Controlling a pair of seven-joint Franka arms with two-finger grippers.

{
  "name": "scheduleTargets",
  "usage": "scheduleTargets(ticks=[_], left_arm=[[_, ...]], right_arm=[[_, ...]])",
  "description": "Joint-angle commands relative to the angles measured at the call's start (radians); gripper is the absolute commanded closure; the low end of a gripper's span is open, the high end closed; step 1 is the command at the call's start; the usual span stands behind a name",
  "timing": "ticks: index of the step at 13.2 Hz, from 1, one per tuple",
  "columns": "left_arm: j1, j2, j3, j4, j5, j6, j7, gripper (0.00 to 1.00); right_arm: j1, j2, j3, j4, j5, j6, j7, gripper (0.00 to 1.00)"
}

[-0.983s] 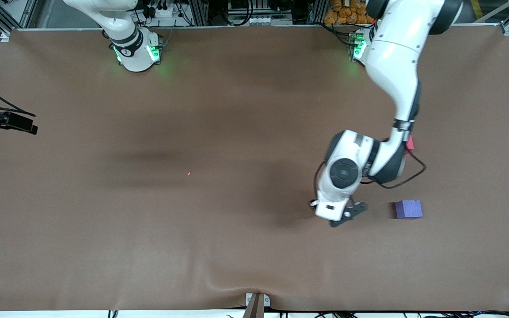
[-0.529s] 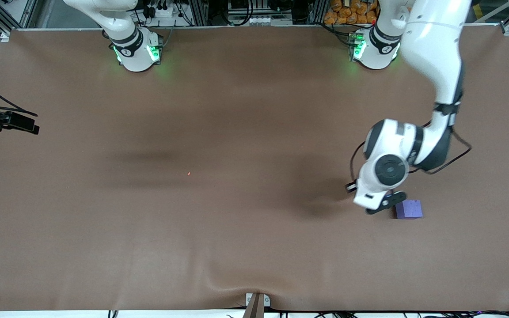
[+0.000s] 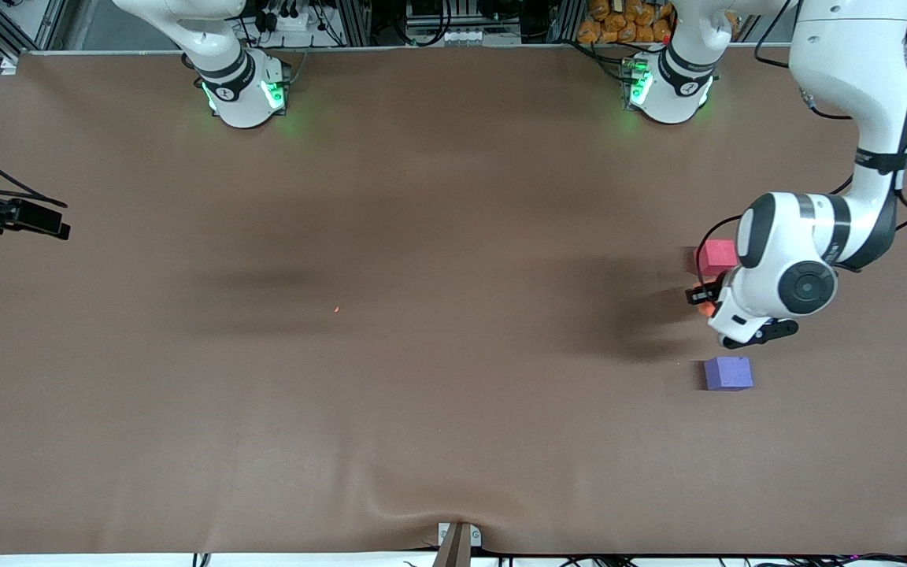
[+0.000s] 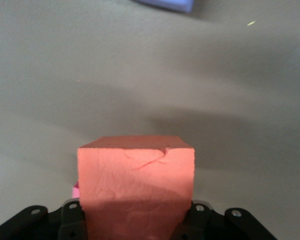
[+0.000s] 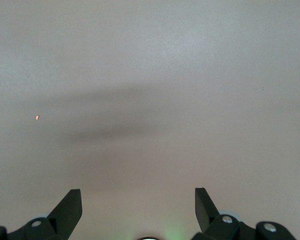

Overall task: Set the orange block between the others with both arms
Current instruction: 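Lower the orange cube between the pink and purple cubes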

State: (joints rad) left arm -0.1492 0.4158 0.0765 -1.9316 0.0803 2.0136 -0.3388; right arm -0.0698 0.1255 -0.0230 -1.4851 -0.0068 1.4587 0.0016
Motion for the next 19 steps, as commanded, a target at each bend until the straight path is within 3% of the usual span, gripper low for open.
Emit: scheduleTargets(ticks=[1, 6, 19], left_arm=[[0.040, -0.038, -0.015, -0.052, 0.021, 0.025, 0.062, 1.00], [0.100, -0.003, -0.021, -0.070, 0.015, 0.114, 0.122, 1.00], [0.103, 0.080, -0.037, -0.066, 0.009, 0.278, 0.156, 1.00]], right_arm=[[0.005, -0.007, 0.005, -0.001, 0.011, -0.004, -0.003, 0.00], [0.004, -0.004, 0.003, 0.000, 0.014, -0.004, -0.005, 0.00], [-0.004, -0.003, 0.003, 0.000, 0.018, 0.003, -0.006, 0.00]])
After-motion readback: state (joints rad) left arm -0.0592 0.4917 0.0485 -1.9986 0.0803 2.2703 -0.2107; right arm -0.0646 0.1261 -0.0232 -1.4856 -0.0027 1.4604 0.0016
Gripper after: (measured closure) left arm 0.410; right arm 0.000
